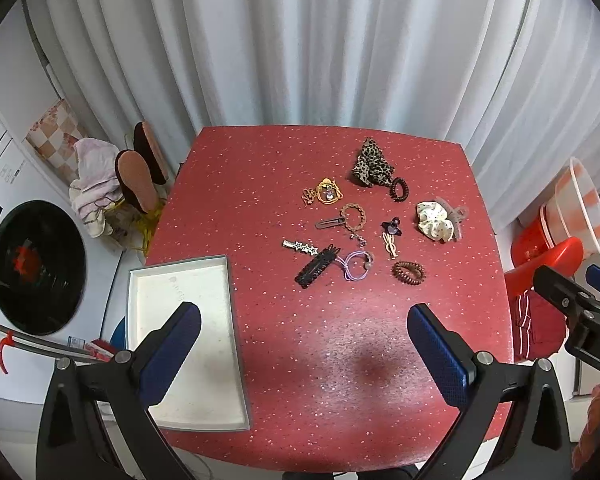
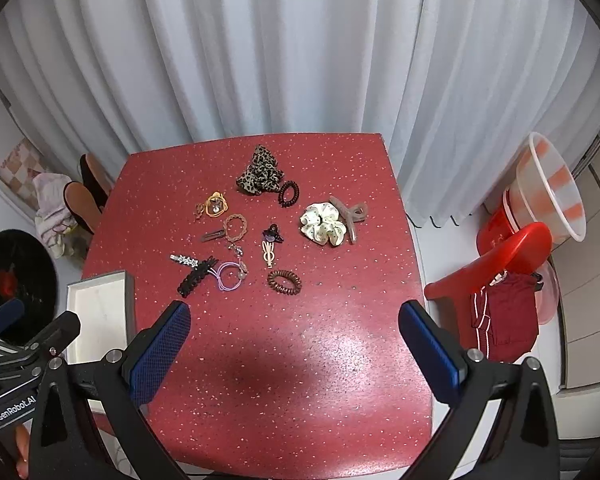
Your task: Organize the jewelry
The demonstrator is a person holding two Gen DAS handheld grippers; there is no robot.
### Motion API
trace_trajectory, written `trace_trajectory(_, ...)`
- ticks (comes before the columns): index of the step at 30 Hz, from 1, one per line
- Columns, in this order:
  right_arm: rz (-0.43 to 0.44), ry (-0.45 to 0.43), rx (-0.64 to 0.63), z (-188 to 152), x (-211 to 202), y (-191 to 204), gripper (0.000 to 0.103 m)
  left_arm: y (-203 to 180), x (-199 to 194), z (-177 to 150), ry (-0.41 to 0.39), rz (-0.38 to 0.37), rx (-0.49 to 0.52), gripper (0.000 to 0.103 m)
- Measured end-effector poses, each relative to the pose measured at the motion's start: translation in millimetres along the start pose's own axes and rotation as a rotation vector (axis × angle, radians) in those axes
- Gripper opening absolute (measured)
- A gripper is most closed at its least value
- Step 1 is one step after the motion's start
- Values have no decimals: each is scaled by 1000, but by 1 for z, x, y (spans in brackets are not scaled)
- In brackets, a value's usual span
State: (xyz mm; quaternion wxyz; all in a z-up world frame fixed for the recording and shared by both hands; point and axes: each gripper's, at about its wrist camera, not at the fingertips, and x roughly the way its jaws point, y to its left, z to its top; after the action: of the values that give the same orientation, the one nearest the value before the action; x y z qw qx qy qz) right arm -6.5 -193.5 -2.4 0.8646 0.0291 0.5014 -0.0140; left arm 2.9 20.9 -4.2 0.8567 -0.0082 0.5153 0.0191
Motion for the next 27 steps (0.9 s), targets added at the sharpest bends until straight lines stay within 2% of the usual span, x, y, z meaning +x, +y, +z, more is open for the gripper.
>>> trace_trajectory(27,2,12,7,0,6,-1,103,1,6,-6,13,11,-2,103)
